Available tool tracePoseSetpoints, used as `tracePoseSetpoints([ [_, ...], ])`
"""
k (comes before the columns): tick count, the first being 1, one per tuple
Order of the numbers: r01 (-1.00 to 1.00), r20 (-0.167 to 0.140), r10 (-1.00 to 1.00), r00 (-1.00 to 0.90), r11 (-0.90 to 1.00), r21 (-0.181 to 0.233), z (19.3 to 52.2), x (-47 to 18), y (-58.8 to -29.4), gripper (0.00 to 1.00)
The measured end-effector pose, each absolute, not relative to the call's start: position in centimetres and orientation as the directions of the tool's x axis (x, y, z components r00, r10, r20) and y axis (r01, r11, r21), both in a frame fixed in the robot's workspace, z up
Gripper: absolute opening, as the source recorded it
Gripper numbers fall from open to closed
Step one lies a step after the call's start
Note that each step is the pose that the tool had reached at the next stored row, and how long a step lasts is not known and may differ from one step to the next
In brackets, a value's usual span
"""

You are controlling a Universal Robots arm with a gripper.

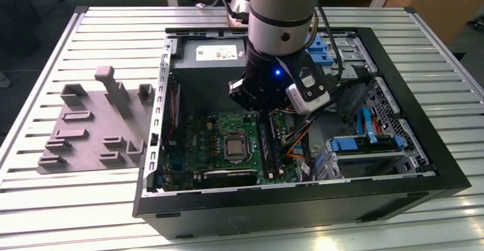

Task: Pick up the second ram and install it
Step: 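Insert the second ram into the second slot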

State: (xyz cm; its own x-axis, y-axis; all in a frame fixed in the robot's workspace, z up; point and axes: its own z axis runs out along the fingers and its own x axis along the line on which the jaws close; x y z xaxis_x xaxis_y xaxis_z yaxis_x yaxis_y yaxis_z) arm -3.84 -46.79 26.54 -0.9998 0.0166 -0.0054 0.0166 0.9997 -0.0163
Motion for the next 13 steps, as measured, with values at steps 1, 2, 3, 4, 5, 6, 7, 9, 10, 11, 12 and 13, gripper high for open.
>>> tracePoseSetpoints([
  [1,0.017,-0.005,0.017,-1.0,1.0,-0.016,26.51,-3.82,-46.79,0.11],
  [2,0.017,-0.005,0.017,-1.0,1.0,-0.016,26.48,-3.81,-46.79,0.11],
  [3,0.017,-0.005,0.017,-1.0,1.0,-0.016,26.45,-3.79,-46.79,0.11],
  [4,0.017,-0.005,0.017,-1.0,1.0,-0.016,26.43,-3.76,-46.79,0.11],
  [5,0.017,-0.005,0.017,-1.0,1.0,-0.016,26.4,-3.74,-46.79,0.11],
  [6,0.017,-0.005,0.017,-1.0,1.0,-0.016,26.38,-3.72,-46.8,0.11],
  [7,0.017,-0.005,0.017,-1.0,1.0,-0.016,26.35,-3.7,-46.8,0.11],
  [9,0.017,-0.005,0.017,-1.0,1.0,-0.016,26.3,-3.66,-46.81,0.11],
  [10,0.017,-0.005,0.016,-1.0,1.0,-0.016,26.28,-3.64,-46.82,0.11],
  [11,0.017,-0.005,0.017,-1.0,1.0,-0.016,26.25,-3.63,-46.82,0.11],
  [12,0.017,-0.005,0.017,-1.0,1.0,-0.016,26.22,-3.61,-46.83,0.11],
  [13,0.017,-0.005,0.017,-1.0,1.0,-0.016,26.19,-3.6,-46.84,0.11],
])
